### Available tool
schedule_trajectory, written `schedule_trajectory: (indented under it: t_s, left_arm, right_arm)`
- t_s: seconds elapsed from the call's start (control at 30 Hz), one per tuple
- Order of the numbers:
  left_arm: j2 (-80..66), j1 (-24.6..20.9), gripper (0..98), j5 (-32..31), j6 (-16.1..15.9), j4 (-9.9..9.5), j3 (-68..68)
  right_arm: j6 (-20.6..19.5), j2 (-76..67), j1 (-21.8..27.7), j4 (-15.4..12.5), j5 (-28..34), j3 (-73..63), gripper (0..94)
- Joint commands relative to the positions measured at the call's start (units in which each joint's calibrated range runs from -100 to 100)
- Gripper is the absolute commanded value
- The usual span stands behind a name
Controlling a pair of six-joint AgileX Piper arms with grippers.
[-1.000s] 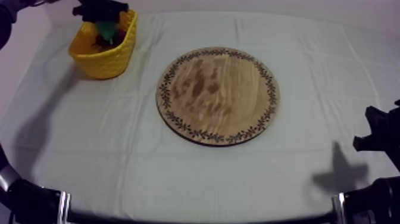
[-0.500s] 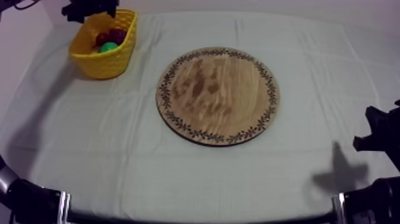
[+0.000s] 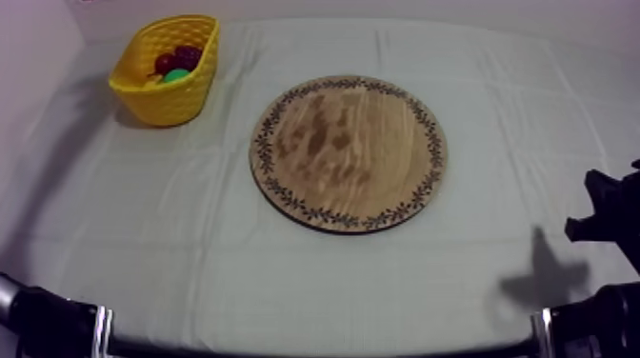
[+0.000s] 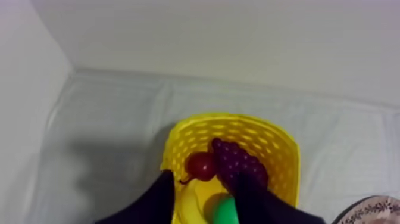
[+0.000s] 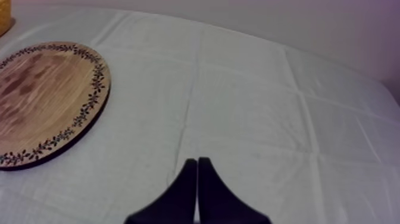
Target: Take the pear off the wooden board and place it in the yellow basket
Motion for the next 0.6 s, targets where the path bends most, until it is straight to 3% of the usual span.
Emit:
schedule_trajectory:
  t_s: [0.0,0.1,0.2,0.43,0.57]
  left_arm:
    - [-9.0,-0.4,23.0,-1.0,-1.6,0.90,2.9]
    - [-17.0,-0.8,10.1,-3.3,-2.6,1.72,7.2]
    - [-25.0,-0.9,3.5,-5.3,-3.0,2.37,12.1]
    - [-44.4,-2.7,0.3,-14.9,-3.4,5.28,28.7]
    - [-55.9,-3.3,0.1,-20.6,-3.7,5.91,41.6]
  right_arm:
    - [0.0,0.0,0.0,0.0,0.0,0.1,0.5]
    - [0.0,0.0,0.0,0.0,0.0,0.1,0.5]
    - [0.0,0.0,0.0,0.0,0.0,0.1,0.5]
    - [0.0,0.0,0.0,0.0,0.0,0.1,0.5]
    - [0.0,0.0,0.0,0.0,0.0,0.1,0.5]
